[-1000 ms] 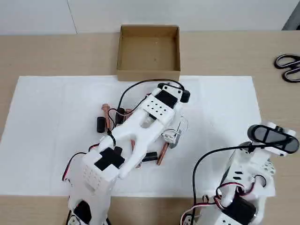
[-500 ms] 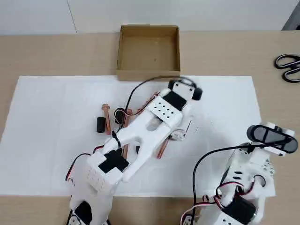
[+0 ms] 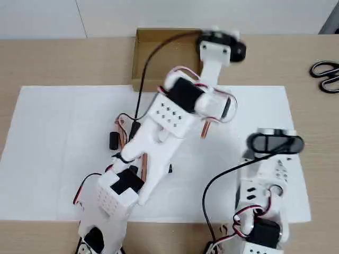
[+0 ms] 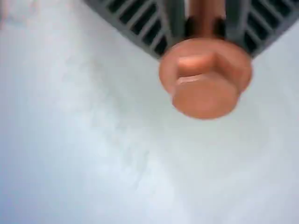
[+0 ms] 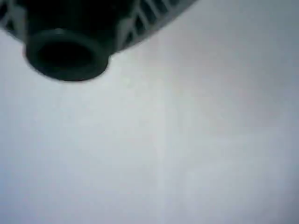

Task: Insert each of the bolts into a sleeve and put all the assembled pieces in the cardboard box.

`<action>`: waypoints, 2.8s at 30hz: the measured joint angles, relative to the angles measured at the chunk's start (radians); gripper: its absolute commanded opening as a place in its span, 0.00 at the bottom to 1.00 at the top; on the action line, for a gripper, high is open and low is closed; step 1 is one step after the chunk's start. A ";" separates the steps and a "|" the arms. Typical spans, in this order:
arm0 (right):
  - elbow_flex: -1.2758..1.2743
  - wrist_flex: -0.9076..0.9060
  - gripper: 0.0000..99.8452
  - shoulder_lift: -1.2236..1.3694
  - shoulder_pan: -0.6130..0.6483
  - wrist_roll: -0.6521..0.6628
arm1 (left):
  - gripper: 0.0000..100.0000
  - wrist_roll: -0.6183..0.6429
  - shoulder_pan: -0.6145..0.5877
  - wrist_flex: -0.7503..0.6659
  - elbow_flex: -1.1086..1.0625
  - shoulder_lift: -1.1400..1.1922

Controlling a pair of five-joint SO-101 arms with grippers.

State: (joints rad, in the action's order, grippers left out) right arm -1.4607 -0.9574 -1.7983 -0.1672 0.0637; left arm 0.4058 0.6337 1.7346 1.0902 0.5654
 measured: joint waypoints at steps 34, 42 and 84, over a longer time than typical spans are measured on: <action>-0.216 0.674 0.00 0.000 0.494 -0.181 | 0.01 -0.187 -0.186 0.002 0.442 -0.328; -0.218 0.674 0.00 0.000 0.493 -0.181 | 0.01 -0.196 -0.184 0.002 -0.080 -0.672; -0.218 0.779 0.00 0.000 0.649 0.044 | 0.01 -0.100 -0.040 -1.373 -1.982 -1.694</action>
State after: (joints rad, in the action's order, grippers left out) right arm -1.6786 -0.1780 -1.7983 0.4818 0.1082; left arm 0.3061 0.5938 0.3613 -0.8922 -1.1285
